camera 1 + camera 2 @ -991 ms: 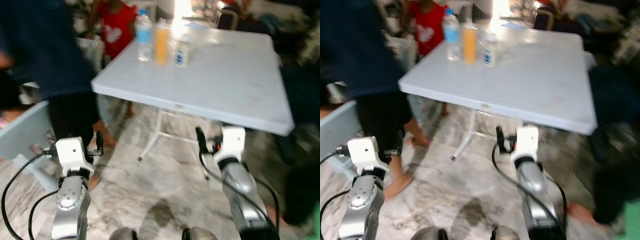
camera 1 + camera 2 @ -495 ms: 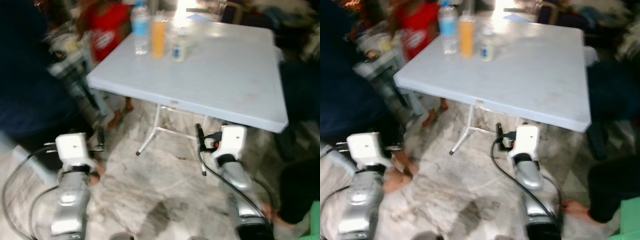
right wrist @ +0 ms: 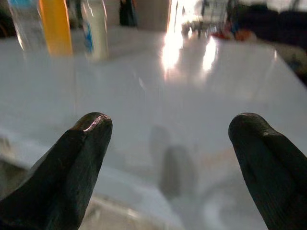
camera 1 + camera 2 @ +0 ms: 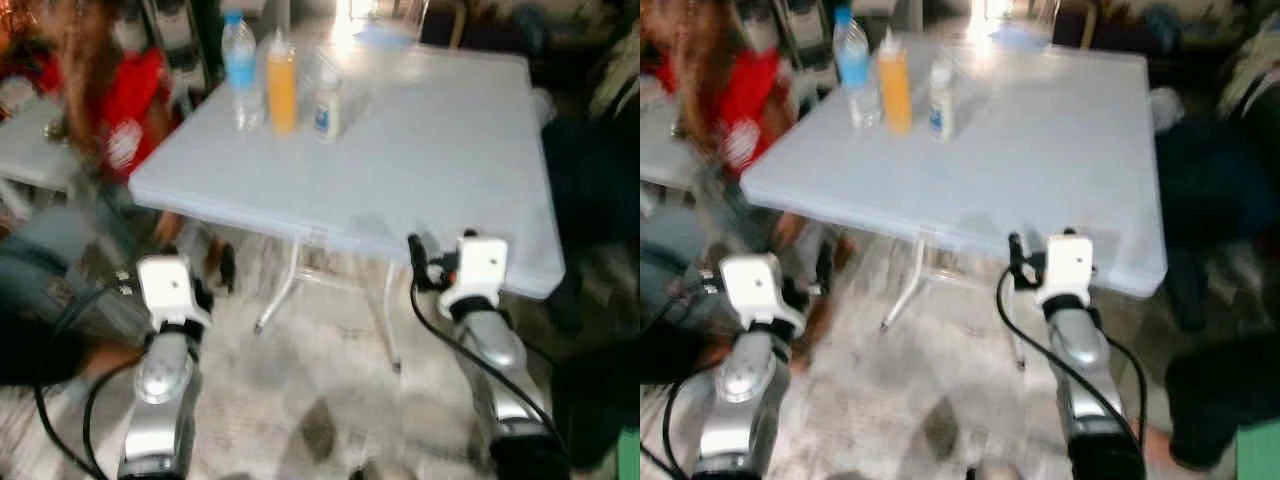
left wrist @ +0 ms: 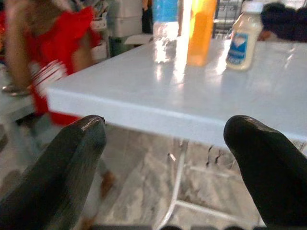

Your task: Restocking fridge

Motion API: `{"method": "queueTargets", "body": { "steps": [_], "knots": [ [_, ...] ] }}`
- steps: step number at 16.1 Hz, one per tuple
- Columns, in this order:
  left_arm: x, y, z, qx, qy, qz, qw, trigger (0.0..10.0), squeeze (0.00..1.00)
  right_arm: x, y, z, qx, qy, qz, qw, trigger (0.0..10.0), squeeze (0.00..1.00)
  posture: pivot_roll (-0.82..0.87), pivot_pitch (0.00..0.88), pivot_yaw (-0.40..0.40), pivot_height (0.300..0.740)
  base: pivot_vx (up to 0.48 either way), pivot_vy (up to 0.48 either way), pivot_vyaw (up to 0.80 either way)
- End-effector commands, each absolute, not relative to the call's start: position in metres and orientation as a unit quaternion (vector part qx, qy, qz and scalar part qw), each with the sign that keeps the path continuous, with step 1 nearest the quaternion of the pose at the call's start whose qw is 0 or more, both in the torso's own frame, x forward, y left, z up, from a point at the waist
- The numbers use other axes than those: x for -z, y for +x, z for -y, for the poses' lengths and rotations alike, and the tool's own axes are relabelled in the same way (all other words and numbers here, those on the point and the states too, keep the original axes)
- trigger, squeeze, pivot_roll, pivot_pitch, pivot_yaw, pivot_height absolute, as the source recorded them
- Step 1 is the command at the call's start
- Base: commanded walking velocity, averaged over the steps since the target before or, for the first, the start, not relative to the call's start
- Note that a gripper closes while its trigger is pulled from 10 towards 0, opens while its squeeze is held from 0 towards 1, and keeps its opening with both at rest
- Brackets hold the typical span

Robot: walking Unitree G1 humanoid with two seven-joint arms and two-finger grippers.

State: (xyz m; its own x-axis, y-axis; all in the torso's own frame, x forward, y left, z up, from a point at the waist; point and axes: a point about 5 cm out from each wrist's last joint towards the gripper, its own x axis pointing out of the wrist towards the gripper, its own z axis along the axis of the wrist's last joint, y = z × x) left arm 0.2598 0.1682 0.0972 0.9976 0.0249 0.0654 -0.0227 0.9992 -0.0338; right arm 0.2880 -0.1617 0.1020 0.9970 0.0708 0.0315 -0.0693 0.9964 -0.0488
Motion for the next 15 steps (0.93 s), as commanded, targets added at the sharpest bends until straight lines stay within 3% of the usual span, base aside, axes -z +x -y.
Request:
{"method": "queueTargets", "body": {
  "steps": [1, 11, 15],
  "knots": [
    [-0.099, 0.259, -0.179, -0.029, -0.007, 0.036, 0.999, 10.0, 0.00, -0.109, 0.291, 0.147, -0.062, -0.022, 0.036, 0.997, 10.0, 0.00, -0.05, 0.060, 0.013, 0.740, 0.382, 0.000, 0.00],
    [-0.099, 0.261, -0.168, -0.018, -0.015, 0.035, 0.999, 10.0, 0.00, -0.110, 0.291, 0.144, -0.077, -0.023, 0.040, 0.996, 10.0, 0.00, -0.06, 0.069, 0.015, 0.740, 0.396, 0.000, 0.54],
    [-0.097, 0.260, -0.169, -0.022, -0.015, 0.032, 0.999, 10.0, 0.00, -0.108, 0.291, 0.141, -0.085, -0.023, 0.037, 0.995, 10.0, 0.00, -0.06, 0.074, 0.007, 0.740, 0.376, 0.000, 0.00]
  ]
}}
